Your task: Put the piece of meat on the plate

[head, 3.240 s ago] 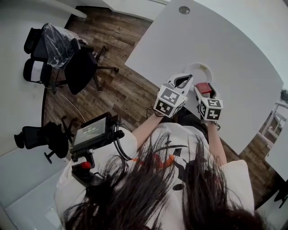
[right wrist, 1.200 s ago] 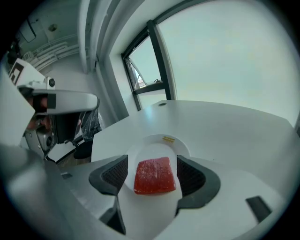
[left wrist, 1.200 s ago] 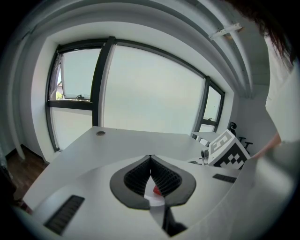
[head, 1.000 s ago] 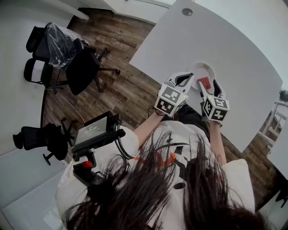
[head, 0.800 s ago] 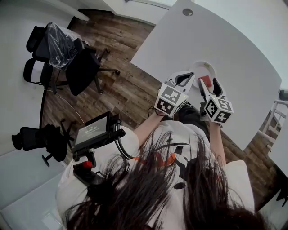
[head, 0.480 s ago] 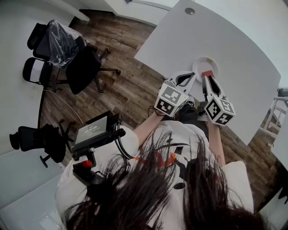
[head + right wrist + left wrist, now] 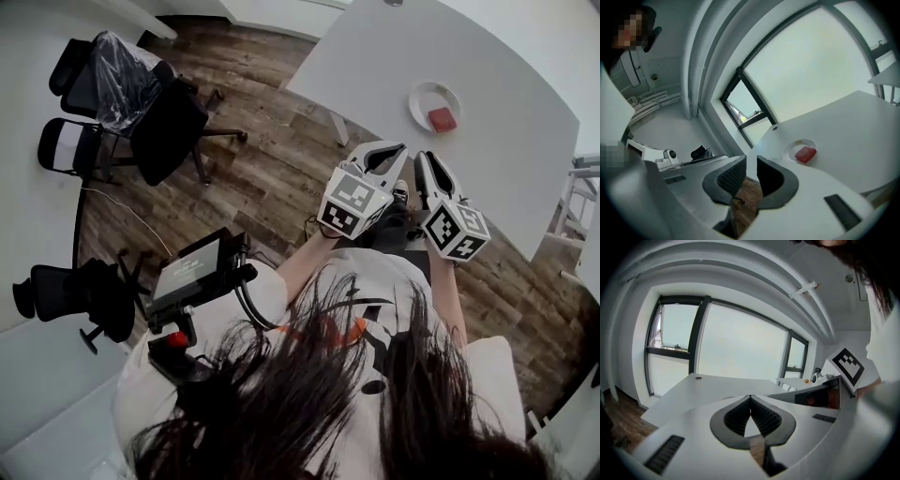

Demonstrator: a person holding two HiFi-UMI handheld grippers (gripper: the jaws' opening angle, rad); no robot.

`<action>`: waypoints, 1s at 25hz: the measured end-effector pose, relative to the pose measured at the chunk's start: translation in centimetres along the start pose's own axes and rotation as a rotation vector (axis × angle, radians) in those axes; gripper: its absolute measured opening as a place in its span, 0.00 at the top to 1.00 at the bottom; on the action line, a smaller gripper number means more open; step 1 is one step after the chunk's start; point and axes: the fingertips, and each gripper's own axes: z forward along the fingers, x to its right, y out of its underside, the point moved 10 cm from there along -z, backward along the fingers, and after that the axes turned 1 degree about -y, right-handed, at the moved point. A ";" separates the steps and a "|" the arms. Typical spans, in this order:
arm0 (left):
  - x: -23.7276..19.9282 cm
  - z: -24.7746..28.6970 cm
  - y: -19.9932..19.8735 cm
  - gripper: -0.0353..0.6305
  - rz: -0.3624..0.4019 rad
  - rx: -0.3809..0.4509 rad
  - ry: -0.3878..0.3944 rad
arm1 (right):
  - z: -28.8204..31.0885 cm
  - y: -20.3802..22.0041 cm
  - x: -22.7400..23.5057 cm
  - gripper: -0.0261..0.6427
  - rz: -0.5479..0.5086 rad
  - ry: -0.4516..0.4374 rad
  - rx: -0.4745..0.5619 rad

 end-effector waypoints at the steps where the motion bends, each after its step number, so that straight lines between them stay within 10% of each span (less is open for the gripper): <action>1: -0.1 -0.2 0.5 0.94 -0.003 -0.002 0.003 | 0.0 0.5 -0.2 0.84 -0.002 0.002 -0.006; 25: 16.4 -6.3 2.8 0.94 -0.025 0.027 0.049 | -18.8 4.8 -1.2 0.84 0.001 0.048 0.013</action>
